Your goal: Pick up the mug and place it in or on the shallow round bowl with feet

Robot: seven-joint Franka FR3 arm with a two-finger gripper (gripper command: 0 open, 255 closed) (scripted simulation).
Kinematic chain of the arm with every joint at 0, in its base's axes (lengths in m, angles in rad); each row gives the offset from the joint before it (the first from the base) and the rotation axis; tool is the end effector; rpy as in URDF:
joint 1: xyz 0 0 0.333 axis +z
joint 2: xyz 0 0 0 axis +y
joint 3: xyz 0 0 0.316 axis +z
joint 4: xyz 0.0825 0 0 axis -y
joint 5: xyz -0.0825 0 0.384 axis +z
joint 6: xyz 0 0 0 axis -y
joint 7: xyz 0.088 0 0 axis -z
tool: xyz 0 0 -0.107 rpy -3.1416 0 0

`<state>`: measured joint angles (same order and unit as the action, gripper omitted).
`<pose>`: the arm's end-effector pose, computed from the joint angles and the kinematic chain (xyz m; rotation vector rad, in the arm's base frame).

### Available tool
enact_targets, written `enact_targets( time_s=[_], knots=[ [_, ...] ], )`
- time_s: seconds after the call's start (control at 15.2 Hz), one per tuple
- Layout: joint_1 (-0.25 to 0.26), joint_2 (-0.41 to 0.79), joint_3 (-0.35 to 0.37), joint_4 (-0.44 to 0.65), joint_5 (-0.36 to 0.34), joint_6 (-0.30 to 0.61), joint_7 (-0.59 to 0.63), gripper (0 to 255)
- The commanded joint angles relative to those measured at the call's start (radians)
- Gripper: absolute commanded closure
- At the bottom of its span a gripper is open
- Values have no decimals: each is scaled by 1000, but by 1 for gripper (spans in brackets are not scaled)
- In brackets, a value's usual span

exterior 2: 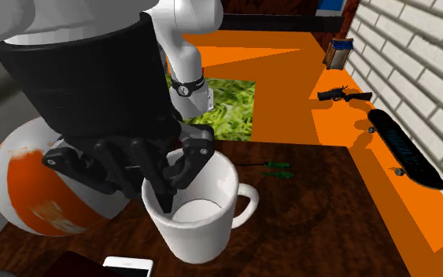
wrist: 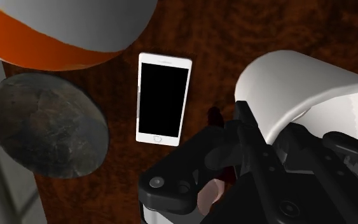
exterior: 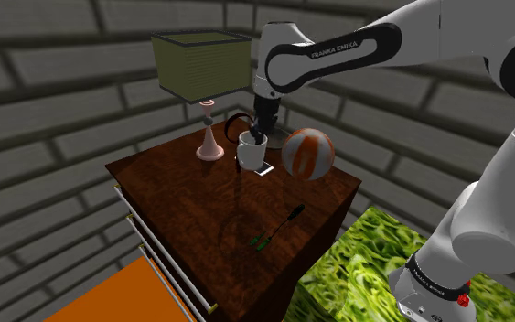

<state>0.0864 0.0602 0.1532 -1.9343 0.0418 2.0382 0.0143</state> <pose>0.5611 0.1381 0.4582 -3.0724 -0.3188 -0.0588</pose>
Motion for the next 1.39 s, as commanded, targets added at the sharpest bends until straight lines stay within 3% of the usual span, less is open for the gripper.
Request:
enact_targets(
  time_s=[0.0,0.73,1.32],
  knots=[
    [-1,-4,0,23,0,-27,0,255],
    [-119,195,-93,319,0,-135,-209,255],
    [-219,464,-139,748,11,-302,-349,255]
  ],
)
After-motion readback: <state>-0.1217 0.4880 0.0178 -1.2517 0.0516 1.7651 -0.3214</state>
